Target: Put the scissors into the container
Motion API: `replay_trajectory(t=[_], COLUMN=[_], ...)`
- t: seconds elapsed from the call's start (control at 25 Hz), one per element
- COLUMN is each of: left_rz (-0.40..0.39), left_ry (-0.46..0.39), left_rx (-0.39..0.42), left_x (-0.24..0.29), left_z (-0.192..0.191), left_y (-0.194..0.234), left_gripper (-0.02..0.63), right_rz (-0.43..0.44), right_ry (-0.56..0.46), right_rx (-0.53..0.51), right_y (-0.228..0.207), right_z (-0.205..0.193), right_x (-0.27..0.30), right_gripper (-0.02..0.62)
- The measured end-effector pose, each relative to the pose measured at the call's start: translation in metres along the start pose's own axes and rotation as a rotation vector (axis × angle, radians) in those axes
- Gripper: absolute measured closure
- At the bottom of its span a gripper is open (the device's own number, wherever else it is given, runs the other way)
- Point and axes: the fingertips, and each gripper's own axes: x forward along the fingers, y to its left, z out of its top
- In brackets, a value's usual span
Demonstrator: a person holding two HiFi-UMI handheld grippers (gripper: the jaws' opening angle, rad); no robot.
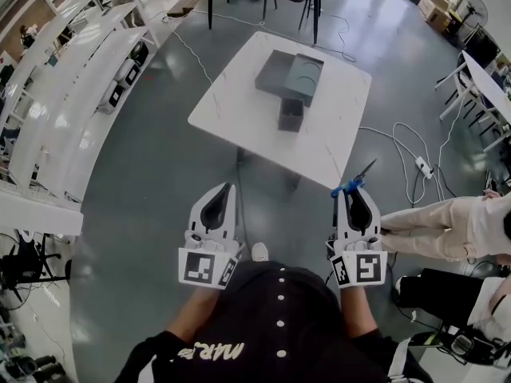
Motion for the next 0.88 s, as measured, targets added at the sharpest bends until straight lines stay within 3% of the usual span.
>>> replay_trajectory(t=[0.88], left_rz=[-0.02], left_ry=[0.031], left_rx=[-0.002], left_x=[0.039], left_z=[-0.016], left_y=[0.047], left_gripper=[0.58], right_rz=[-0.026], right_ry=[0.02], right_rx=[0.01], right_y=[0.006], right_z=[-0.02], right_x=[0.06], right_gripper=[0.503])
